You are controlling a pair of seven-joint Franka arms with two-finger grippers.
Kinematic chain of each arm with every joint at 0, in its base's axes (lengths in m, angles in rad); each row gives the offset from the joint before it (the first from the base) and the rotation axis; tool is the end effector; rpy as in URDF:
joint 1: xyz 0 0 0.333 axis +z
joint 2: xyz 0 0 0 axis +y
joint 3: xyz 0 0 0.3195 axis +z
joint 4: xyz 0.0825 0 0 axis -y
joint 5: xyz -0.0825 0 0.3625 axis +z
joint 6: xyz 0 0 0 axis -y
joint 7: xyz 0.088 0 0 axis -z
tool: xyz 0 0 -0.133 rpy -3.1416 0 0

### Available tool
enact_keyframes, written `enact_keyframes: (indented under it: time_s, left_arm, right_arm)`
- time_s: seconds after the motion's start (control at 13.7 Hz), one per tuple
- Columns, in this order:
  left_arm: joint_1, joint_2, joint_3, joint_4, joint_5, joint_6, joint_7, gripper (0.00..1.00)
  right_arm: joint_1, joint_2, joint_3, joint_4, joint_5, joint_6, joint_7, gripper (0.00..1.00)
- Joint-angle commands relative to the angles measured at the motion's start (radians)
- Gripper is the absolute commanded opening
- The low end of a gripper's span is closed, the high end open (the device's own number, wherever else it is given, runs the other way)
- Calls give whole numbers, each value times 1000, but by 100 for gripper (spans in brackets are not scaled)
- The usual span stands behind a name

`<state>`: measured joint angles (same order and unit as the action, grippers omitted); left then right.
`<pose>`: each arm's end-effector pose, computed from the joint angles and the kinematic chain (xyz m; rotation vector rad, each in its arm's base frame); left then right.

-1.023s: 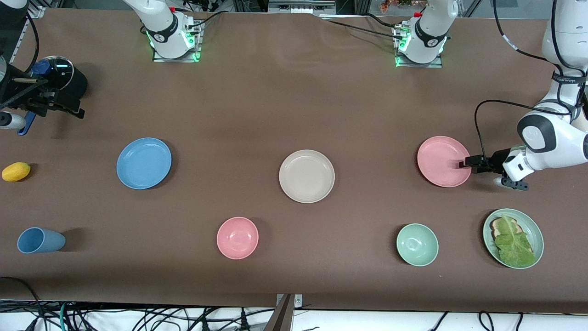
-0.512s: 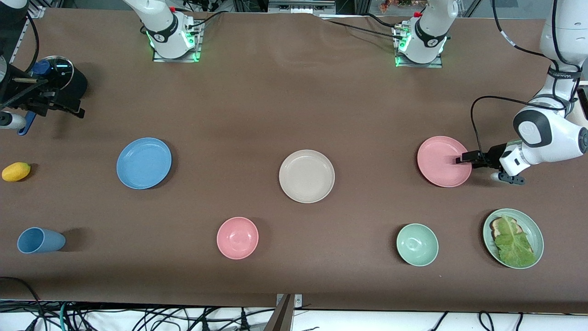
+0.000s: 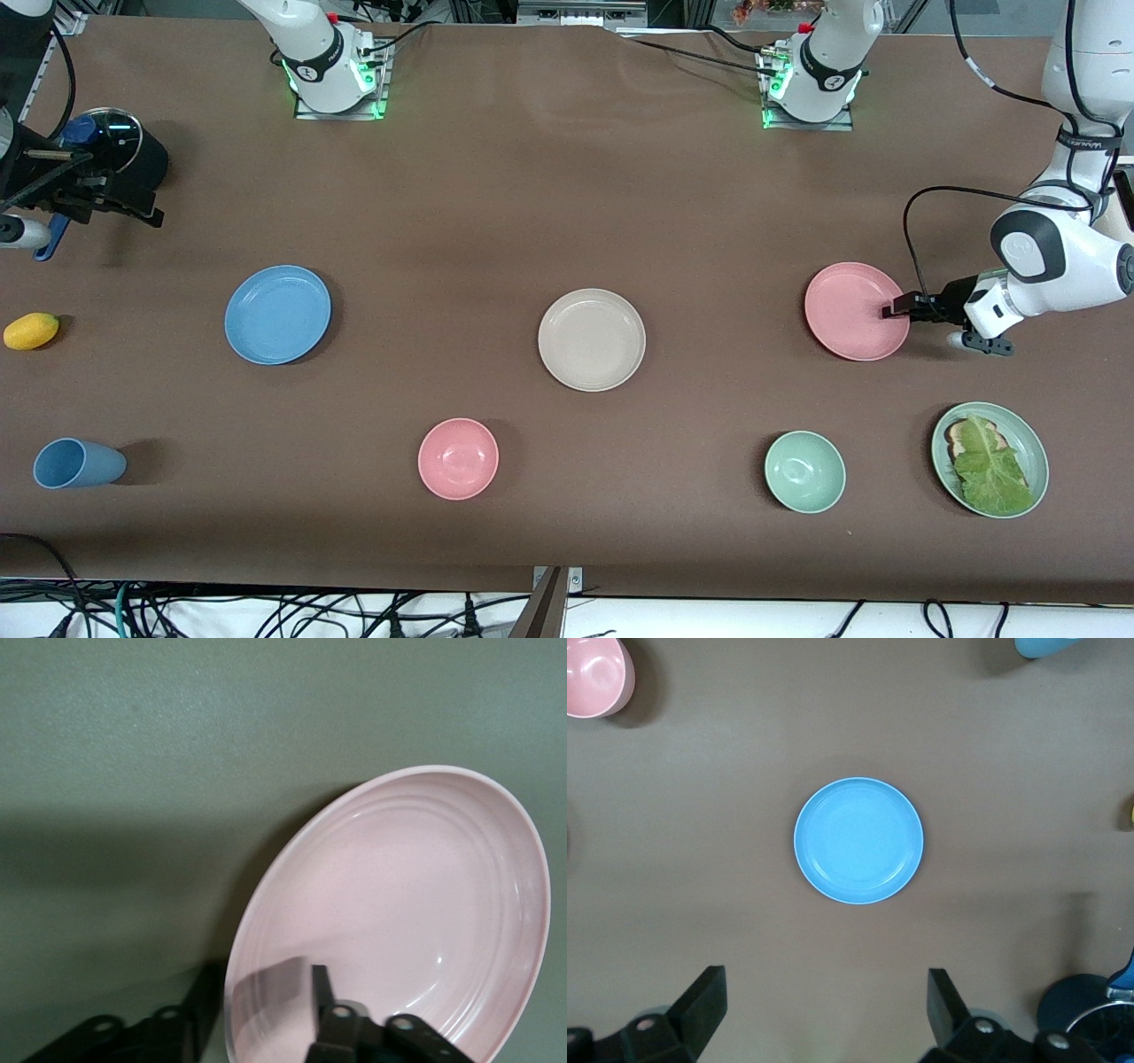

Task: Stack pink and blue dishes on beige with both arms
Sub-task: 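Close the left gripper on the pink plate's rim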

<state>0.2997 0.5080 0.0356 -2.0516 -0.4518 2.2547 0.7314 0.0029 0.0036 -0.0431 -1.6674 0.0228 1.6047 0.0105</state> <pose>0.5200 0.1598 0.1637 2.7408 -0.0778 -0.1525 0.5313 -0.0184 0.5595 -3.1153 0.0814 0.1028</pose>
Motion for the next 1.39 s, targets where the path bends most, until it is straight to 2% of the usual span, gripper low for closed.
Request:
enact_keyframes:
  time_s: [0.0,0.58,1.17,1.32]
  left_arm:
    - [3,-32,-3,-33,-36,5,31,0]
    - [-4,-40,-3,-28,-35,-6,37,0]
    - [-27,-135,-8,-12,-21,-79,20,0]
    - [-34,-154,-8,27,-13,-130,13,0]
  right_arm:
    - [-1,-28,2,-23,0,-2,-9,100]
    - [-1,-28,2,-23,0,-3,-12,100]
    - [-1,-28,2,-23,0,-3,-12,100]
    - [-1,-28,2,-23,0,-3,-12,100]
